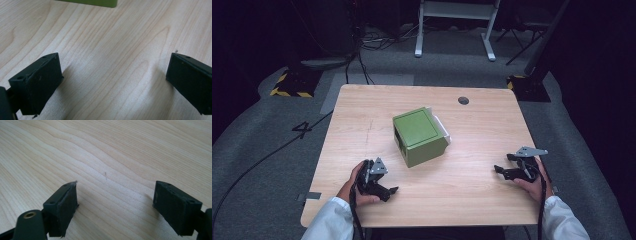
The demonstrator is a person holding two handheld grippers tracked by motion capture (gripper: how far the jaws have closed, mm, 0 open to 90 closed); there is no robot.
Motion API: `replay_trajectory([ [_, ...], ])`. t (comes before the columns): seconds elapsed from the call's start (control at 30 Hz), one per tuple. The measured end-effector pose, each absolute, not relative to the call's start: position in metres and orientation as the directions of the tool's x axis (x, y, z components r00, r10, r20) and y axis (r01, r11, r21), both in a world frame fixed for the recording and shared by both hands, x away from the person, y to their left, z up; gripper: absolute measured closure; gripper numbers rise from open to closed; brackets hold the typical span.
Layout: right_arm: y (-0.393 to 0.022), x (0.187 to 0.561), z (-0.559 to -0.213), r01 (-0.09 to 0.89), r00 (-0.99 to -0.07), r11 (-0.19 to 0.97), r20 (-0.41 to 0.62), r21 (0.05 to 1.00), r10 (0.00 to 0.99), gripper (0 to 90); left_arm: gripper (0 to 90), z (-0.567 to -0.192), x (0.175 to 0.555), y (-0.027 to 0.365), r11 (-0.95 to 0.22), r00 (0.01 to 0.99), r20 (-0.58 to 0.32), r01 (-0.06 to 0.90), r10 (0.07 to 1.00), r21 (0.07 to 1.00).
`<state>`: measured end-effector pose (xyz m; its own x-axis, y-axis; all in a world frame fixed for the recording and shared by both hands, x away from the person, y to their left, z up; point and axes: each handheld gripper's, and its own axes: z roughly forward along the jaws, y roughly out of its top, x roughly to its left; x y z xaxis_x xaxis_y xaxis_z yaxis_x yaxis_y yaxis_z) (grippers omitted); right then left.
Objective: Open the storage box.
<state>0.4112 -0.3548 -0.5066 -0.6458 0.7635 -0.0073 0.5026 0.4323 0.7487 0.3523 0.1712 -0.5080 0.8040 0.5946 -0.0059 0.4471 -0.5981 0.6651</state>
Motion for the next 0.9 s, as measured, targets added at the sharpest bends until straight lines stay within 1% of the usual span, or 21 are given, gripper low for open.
replay_trajectory([
  [0.27, -0.353, 0.413, -0.506, 0.508, -0.636, 0.427, -0.008, 0.749, 0.772, 19.5, 0.2, -0.508, 0.353, 0.171, -0.600, 0.808, -0.009, 0.444, 0.589, 0.665],
  [0.33, -0.351, 0.415, -0.505, 0.511, -0.640, 0.429, -0.004, 0.745, 0.768, 21.1, 0.2, -0.508, 0.353, 0.171, -0.600, 0.808, -0.009, 0.445, 0.589, 0.665],
  [0.43, -0.347, 0.421, -0.499, 0.507, -0.642, 0.395, 0.031, 0.766, 0.766, 23.0, 0.2, -0.508, 0.353, 0.171, -0.600, 0.807, -0.008, 0.445, 0.590, 0.665],
  [0.5, -0.345, 0.423, -0.495, 0.503, -0.639, 0.390, 0.028, 0.771, 0.768, 23.7, 0.3, -0.508, 0.353, 0.171, -0.599, 0.806, -0.008, 0.447, 0.592, 0.665],
  [0.57, -0.335, 0.432, -0.483, 0.485, -0.640, 0.364, 0.039, 0.795, 0.767, 26.1, 0.4, -0.508, 0.352, 0.171, -0.595, 0.800, -0.006, 0.451, 0.599, 0.666],
  [0.63, -0.329, 0.435, -0.479, 0.475, -0.641, 0.362, 0.034, 0.802, 0.767, 26.8, 0.5, -0.508, 0.351, 0.171, -0.591, 0.795, -0.006, 0.456, 0.607, 0.665],
  [0.7, -0.317, 0.440, -0.469, 0.447, -0.657, 0.363, 0.025, 0.817, 0.753, 28.6, 0.5, -0.508, 0.350, 0.171, -0.588, 0.793, -0.007, 0.458, 0.609, 0.666],
  [0.73, -0.306, 0.443, -0.460, 0.416, -0.675, 0.370, 0.010, 0.830, 0.738, 28.6, 0.5, -0.508, 0.350, 0.171, -0.588, 0.792, -0.007, 0.458, 0.610, 0.667],
  [0.83, -0.296, 0.444, -0.452, 0.388, -0.685, 0.371, -0.005, 0.844, 0.728, 28.6, 0.5, -0.508, 0.350, 0.171, -0.588, 0.792, -0.007, 0.458, 0.610, 0.667],
  [0.9, -0.280, 0.448, -0.438, 0.354, -0.699, 0.344, 0.002, 0.870, 0.715, 31.0, 0.5, -0.508, 0.350, 0.171, -0.588, 0.792, -0.007, 0.459, 0.610, 0.666],
])
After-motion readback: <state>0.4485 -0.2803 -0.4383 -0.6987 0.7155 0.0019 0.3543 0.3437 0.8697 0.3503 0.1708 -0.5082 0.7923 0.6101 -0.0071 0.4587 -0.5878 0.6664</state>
